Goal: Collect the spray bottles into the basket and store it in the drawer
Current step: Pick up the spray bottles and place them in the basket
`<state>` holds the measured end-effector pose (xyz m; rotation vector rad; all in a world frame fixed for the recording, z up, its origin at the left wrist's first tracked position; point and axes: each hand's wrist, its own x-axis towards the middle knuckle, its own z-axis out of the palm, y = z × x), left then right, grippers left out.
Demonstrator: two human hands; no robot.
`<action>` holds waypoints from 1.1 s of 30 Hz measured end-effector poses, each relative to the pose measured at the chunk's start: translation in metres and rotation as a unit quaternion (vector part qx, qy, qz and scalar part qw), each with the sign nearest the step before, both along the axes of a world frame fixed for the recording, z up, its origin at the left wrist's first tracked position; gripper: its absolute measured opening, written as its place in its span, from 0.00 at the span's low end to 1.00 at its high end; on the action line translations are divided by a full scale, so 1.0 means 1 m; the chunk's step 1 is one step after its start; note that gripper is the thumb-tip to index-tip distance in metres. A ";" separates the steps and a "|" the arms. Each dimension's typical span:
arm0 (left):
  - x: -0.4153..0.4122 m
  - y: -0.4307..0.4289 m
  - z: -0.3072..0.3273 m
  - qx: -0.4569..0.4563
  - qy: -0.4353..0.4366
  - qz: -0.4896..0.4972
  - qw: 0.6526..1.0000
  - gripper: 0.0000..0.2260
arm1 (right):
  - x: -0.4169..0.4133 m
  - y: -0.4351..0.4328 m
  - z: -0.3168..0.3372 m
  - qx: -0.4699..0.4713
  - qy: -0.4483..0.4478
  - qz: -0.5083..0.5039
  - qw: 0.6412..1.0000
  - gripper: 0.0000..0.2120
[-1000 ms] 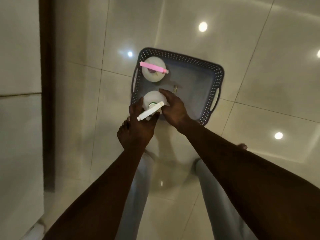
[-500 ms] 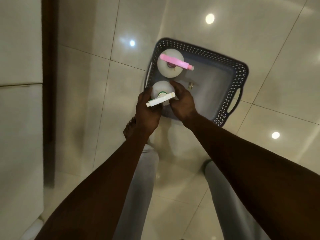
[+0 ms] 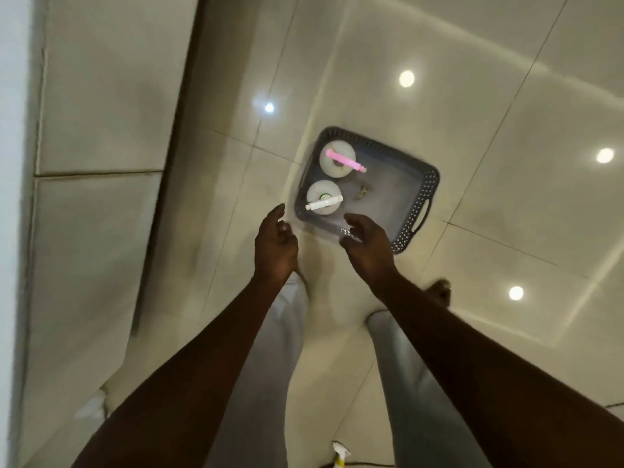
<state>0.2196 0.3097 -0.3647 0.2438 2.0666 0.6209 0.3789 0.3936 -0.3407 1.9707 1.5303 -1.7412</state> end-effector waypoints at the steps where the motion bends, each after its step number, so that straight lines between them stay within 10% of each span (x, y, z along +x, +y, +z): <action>1: -0.002 -0.002 0.026 0.002 -0.002 0.016 1.000 0.24 | -0.001 -0.002 0.026 0.009 0.008 0.018 1.000 0.22; 16: -0.001 -0.058 0.382 0.150 0.034 0.243 0.958 0.19 | -0.026 0.004 0.348 0.046 0.149 0.184 0.970 0.14; 33: -0.151 -0.216 0.478 0.170 0.090 0.383 0.904 0.15 | -0.202 -0.098 0.434 -0.054 0.191 0.198 0.960 0.12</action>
